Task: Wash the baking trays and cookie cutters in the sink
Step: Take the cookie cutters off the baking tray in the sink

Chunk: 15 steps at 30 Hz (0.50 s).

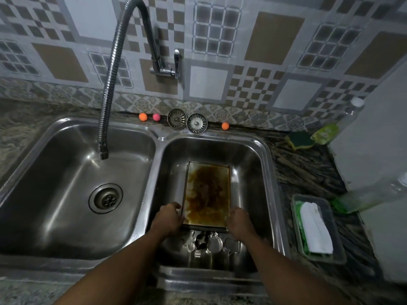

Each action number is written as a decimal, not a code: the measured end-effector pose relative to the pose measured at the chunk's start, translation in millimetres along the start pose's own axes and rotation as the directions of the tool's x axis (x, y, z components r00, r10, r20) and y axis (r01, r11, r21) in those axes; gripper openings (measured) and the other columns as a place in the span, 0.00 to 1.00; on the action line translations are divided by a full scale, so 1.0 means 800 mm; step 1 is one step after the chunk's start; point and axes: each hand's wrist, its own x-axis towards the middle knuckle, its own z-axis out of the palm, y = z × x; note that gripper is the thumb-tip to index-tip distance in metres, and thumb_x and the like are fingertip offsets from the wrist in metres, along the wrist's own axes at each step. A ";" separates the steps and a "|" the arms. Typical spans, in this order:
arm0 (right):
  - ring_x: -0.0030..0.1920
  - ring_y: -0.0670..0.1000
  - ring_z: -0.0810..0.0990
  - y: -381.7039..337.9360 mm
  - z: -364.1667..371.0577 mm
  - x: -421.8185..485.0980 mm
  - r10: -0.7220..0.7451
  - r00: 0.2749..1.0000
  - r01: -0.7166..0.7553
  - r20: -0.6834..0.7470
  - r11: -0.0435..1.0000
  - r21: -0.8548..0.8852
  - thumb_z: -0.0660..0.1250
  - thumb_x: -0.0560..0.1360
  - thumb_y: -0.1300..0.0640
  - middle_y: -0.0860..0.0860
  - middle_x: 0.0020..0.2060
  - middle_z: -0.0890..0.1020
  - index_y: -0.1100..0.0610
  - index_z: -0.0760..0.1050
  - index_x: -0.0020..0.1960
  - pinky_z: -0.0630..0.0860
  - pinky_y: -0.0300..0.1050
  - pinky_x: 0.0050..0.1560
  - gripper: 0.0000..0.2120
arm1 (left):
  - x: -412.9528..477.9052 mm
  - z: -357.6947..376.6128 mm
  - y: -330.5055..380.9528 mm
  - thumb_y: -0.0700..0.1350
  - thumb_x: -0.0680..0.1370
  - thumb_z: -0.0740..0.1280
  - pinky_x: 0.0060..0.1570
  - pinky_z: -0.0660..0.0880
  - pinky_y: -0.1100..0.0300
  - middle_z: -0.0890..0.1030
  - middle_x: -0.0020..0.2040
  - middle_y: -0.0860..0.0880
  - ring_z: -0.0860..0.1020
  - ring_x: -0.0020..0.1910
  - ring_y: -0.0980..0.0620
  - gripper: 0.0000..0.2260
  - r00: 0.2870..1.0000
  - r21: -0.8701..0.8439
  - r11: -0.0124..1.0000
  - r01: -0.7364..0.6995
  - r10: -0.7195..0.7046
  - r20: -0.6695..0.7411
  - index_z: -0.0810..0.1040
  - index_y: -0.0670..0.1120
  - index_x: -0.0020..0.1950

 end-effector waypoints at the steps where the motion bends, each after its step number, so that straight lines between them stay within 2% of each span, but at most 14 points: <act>1: 0.40 0.49 0.78 0.000 0.002 0.008 0.008 1.000 -0.007 -0.013 1.000 0.018 0.64 0.77 0.65 0.53 0.42 0.80 0.56 0.74 0.45 0.74 0.40 0.37 0.05 | 0.009 0.001 0.002 0.46 0.76 0.70 0.58 0.78 0.50 0.82 0.58 0.42 0.81 0.56 0.43 0.18 1.000 -0.002 1.000 0.013 -0.013 0.002 0.76 0.47 0.65; 3: 0.41 0.51 0.77 0.000 0.007 0.024 0.016 0.998 -0.013 -0.064 0.999 0.048 0.65 0.77 0.64 0.51 0.42 0.78 0.54 0.72 0.45 0.70 0.38 0.39 0.06 | 0.025 0.004 0.008 0.46 0.76 0.70 0.56 0.79 0.50 0.83 0.53 0.43 0.82 0.54 0.43 0.15 0.999 -0.022 0.999 0.036 -0.036 -0.003 0.78 0.46 0.61; 6: 0.43 0.52 0.76 0.003 0.012 0.040 0.042 0.992 -0.038 -0.122 0.999 0.037 0.66 0.77 0.62 0.50 0.42 0.75 0.55 0.72 0.49 0.68 0.39 0.41 0.04 | 0.042 0.014 0.018 0.47 0.76 0.70 0.52 0.81 0.50 0.84 0.49 0.45 0.83 0.49 0.45 0.12 0.999 -0.039 0.998 0.046 -0.046 -0.001 0.78 0.47 0.58; 11: 0.45 0.55 0.80 0.007 0.022 0.052 0.102 0.976 -0.107 -0.194 0.994 -0.016 0.64 0.76 0.66 0.53 0.44 0.81 0.54 0.73 0.48 0.73 0.42 0.42 0.07 | 0.053 0.024 0.023 0.45 0.76 0.70 0.50 0.80 0.51 0.83 0.50 0.45 0.82 0.48 0.45 0.11 0.993 0.013 0.996 0.083 -0.081 -0.090 0.77 0.49 0.58; 15: 0.39 0.52 0.75 -0.008 0.015 0.040 0.018 0.965 -0.020 -0.261 1.000 -0.007 0.63 0.78 0.59 0.50 0.40 0.76 0.54 0.69 0.48 0.68 0.41 0.38 0.03 | 0.053 0.019 0.030 0.47 0.76 0.71 0.50 0.80 0.53 0.83 0.51 0.44 0.82 0.49 0.44 0.13 0.987 -0.030 0.994 0.108 -0.110 -0.117 0.78 0.47 0.59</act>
